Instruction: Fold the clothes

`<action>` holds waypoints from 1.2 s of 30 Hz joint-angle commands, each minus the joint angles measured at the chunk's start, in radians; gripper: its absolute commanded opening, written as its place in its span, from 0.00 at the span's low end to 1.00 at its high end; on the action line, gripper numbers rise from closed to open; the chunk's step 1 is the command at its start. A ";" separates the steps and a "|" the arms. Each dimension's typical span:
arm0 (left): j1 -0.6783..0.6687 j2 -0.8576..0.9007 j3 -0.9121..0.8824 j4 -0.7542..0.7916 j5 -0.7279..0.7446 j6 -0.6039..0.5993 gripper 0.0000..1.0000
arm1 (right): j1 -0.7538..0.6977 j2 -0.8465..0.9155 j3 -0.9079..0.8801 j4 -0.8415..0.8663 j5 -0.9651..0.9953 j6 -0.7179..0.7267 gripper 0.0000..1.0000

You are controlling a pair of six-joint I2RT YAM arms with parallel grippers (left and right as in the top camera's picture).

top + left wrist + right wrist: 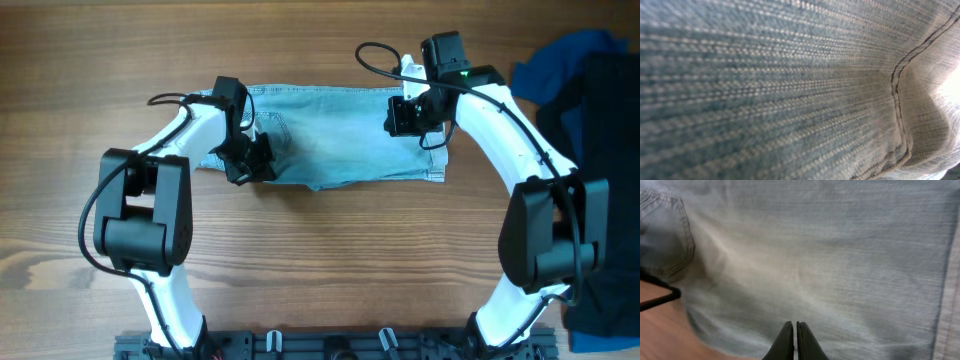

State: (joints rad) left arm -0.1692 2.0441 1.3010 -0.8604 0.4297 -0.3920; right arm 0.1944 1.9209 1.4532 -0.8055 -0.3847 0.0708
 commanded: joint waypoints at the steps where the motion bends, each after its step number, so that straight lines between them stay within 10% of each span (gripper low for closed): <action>1: -0.004 0.005 -0.001 -0.009 -0.109 -0.005 0.04 | -0.002 0.019 -0.008 -0.006 -0.393 -0.151 0.04; 11: -0.003 -0.214 0.006 -0.009 -0.040 -0.009 0.04 | 0.110 0.021 -0.008 0.027 -0.413 -0.171 0.04; 19: 0.004 -0.293 0.006 0.027 -0.243 -0.033 0.04 | 0.254 0.098 -0.008 0.170 -0.039 0.049 0.04; 23: 0.020 -0.292 0.006 0.019 -0.312 -0.035 0.04 | 0.249 0.214 -0.007 0.193 -0.158 0.029 0.04; 36: 0.087 -0.292 0.006 0.019 -0.312 -0.036 0.04 | 0.273 0.217 -0.021 -0.047 -0.180 -0.063 0.04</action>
State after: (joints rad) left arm -0.0902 1.7493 1.3045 -0.8410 0.1303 -0.4141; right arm 0.4461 2.1422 1.4467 -0.8566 -0.5575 0.0429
